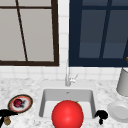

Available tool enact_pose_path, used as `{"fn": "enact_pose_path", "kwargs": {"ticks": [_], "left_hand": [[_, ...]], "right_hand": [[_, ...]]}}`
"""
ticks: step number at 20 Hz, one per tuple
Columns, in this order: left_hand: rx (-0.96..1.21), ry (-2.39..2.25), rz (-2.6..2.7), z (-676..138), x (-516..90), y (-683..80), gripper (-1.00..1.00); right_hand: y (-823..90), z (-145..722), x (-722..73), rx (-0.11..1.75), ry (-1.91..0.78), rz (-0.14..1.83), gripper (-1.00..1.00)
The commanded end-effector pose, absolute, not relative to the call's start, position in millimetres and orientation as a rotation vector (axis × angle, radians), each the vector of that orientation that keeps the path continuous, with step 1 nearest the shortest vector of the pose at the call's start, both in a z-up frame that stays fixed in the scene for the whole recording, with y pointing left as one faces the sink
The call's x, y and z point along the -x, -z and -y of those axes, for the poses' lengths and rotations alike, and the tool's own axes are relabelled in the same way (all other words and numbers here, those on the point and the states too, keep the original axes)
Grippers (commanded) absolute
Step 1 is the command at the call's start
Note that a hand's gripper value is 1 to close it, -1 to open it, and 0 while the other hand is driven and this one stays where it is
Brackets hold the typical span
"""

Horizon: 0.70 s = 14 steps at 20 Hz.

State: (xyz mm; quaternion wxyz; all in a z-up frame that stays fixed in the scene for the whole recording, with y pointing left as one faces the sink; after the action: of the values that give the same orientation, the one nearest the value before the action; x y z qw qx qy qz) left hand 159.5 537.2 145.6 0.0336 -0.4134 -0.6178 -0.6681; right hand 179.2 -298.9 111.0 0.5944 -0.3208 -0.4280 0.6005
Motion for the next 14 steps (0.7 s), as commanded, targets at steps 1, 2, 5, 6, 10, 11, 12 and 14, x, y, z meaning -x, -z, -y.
{"fn": "enact_pose_path", "kwargs": {"ticks": [1, 2, 5, 6, 10, 11, 12, 14], "left_hand": [[1.342, 1.959, 1.861, -540.3, -170.0, -138.6, -1.00], [1.351, 1.940, 1.862, -542.8, -171.5, -138.0, -1.00], [1.353, 1.963, 1.881, -553.9, -172.1, -134.4, -1.00], [1.351, 1.972, 1.882, -555.7, -171.9, -135.1, -1.00], [1.310, 1.995, 1.891, -556.8, -176.7, -133.7, -1.00], [1.306, 1.993, 1.892, -554.8, -178.6, -132.2, -1.00], [1.304, 1.996, 1.894, -555.1, -180.6, -130.7, -1.00], [1.307, 1.992, 1.896, -554.7, -182.8, -131.3, -1.00]], "right_hand": [[-111.0, 298.9, -179.2, 0.745, -1.395, 0.995, 0.00], [-111.0, 298.9, -179.2, 0.745, -1.395, 0.995, 0.00], [-111.0, 298.9, -179.2, 0.745, -1.395, 0.995, 0.00], [-111.0, 298.9, -179.2, 0.745, -1.395, 0.995, 0.00], [-111.0, 298.9, -179.2, 0.745, -1.395, 0.995, 0.00], [-111.0, 298.9, -179.2, 0.745, -1.395, 0.995, 0.00], [-111.0, 298.9, -179.2, 0.745, -1.395, 0.995, 0.00], [-111.0, 298.9, -179.2, 0.745, -1.395, 0.995, 0.00]]}}
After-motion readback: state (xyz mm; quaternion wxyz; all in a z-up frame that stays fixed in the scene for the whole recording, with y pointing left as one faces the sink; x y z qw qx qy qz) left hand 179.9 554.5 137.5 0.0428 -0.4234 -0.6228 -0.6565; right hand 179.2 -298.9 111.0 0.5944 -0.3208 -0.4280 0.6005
